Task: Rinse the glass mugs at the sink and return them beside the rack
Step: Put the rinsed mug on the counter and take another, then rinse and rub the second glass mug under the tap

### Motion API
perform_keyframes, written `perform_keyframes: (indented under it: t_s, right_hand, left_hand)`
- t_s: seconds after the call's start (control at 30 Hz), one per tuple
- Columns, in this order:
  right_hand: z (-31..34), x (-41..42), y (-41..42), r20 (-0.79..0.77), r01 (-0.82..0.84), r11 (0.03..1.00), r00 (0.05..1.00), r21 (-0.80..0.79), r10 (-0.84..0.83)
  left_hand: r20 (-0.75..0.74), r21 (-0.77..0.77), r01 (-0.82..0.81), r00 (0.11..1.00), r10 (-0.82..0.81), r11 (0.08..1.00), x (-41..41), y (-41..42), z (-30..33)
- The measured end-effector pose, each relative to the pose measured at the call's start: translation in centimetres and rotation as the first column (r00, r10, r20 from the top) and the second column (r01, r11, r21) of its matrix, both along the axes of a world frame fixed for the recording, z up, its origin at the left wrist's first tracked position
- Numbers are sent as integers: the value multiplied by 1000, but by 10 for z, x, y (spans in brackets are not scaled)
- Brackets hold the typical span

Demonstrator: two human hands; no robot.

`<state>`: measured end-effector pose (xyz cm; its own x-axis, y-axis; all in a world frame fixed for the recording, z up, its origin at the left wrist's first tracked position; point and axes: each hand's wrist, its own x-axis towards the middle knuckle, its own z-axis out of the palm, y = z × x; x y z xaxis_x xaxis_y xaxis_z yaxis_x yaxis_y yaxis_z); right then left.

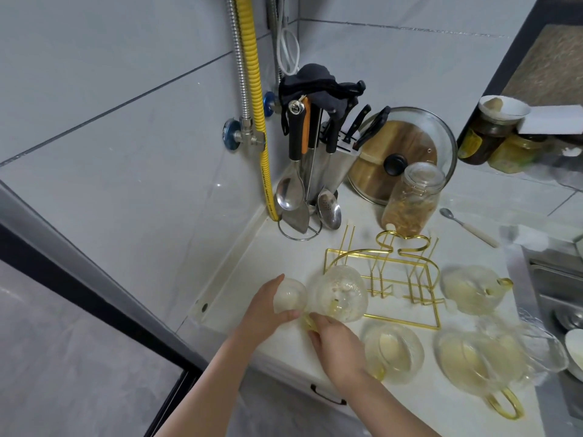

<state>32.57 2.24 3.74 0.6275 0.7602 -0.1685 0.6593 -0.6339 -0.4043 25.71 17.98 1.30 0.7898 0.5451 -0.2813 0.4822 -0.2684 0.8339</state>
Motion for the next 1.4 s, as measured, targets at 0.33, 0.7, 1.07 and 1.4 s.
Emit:
perform_keyframes:
  t_s: [0.33, 0.7, 1.07, 1.4]
  right_hand:
    - [-21, -9, -8, -340, 295, 946, 910, 132, -236]
    - [7, -6, -34, -787, 552, 782, 602, 290, -132]
    - [47, 23, -159, -777, 638, 621, 626, 455, -73]
    - [77, 44, -386, -592, 688, 462, 722, 559, -358]
  left_hand:
    - [-113, 37, 44, 993, -40, 998, -22, -3, -17]
    - [114, -85, -87, 989, 96, 993, -44, -28, 17]
    - [290, -22, 52, 956, -43, 998, 4, -152, 66]
    - [356, -57, 336, 887, -296, 940, 85, -361, 97]
